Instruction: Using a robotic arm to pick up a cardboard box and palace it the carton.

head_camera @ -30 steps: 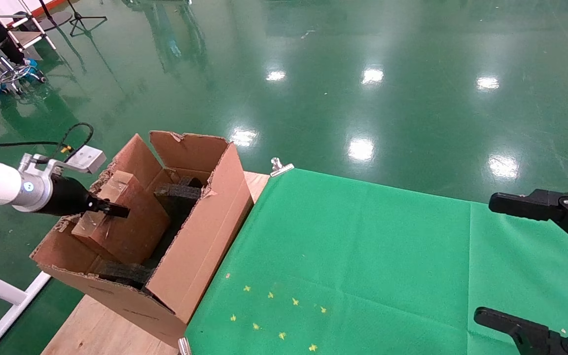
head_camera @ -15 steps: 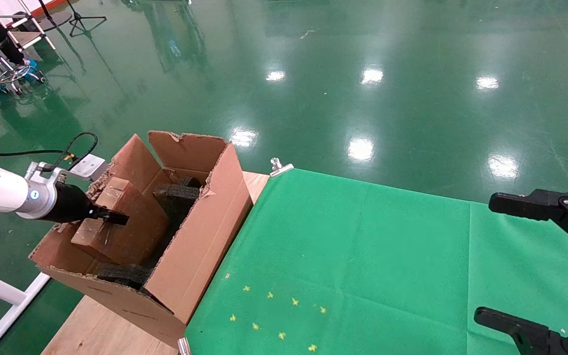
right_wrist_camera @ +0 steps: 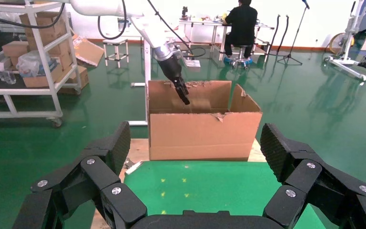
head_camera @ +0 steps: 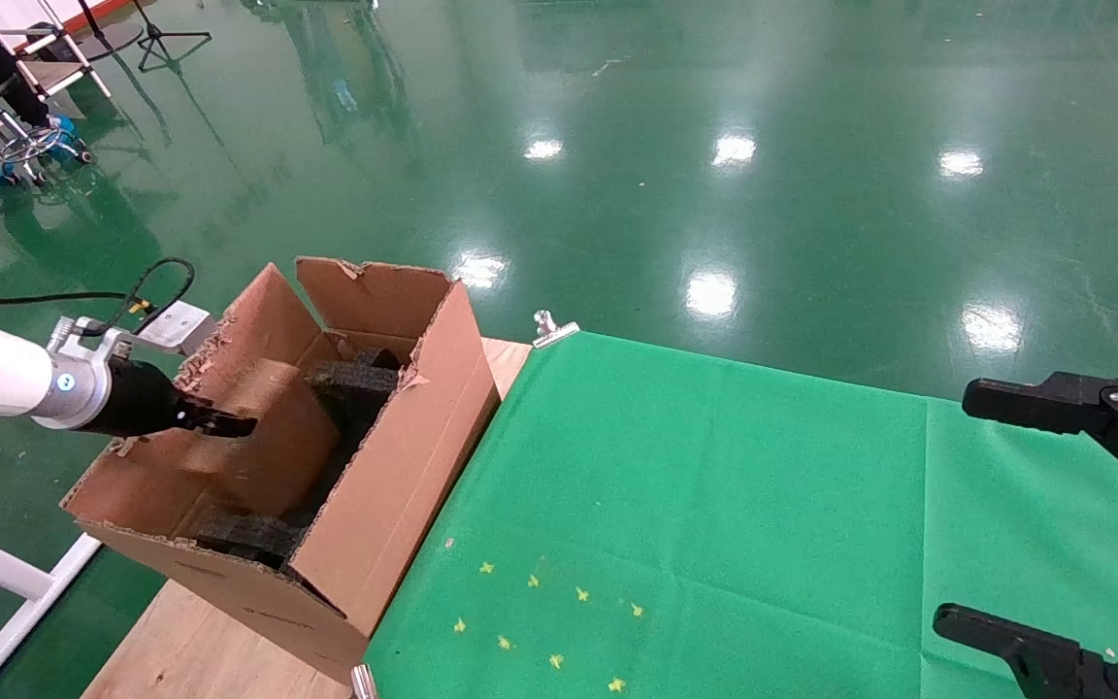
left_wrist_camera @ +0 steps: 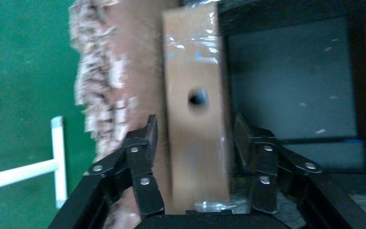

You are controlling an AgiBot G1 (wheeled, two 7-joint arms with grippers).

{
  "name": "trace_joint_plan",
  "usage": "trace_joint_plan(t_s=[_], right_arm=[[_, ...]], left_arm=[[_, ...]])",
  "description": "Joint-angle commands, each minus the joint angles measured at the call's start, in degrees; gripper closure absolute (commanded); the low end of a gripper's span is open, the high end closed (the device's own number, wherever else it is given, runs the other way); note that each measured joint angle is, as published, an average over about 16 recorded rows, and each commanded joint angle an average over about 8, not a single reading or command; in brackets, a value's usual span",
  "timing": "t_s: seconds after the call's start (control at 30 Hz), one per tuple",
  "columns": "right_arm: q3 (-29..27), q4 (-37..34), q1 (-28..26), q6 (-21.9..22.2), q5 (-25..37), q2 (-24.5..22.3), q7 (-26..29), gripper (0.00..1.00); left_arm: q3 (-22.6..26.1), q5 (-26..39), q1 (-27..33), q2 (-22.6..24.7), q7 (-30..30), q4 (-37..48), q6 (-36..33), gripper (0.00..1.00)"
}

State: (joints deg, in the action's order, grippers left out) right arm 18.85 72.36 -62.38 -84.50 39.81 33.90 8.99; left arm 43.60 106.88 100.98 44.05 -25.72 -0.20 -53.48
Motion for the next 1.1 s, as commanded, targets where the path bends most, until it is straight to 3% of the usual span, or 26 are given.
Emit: trace_joint_plan(t_s=[0.03, 0.37, 0.7, 1.1], right_arm=[[0.0, 0.0, 0.0, 0.0, 0.0, 0.0, 0.0, 0.0], [0.01, -0.01, 0.0, 0.01, -0.01, 0.0, -0.01, 0.0], [0.01, -0.02, 0.0, 0.02, -0.02, -0.01, -0.01, 0.0], [0.02, -0.03, 0.0, 0.02, -0.03, -0.01, -0.02, 0.0]], left_arm=[[-0.31, -0.43, 0.07, -0.14, 0.42, -0.22, -0.52, 0.0], [-4.4, -6.47, 2.5, -4.58, 6.9, -6.28, -6.94, 0.0], [-5.12, -7.6, 3.2, -5.6, 7.65, -8.17, -8.1, 0.0], [-8.0, -15.06, -2.49, -5.94, 8.57, -16.54, -11.22, 0.0]])
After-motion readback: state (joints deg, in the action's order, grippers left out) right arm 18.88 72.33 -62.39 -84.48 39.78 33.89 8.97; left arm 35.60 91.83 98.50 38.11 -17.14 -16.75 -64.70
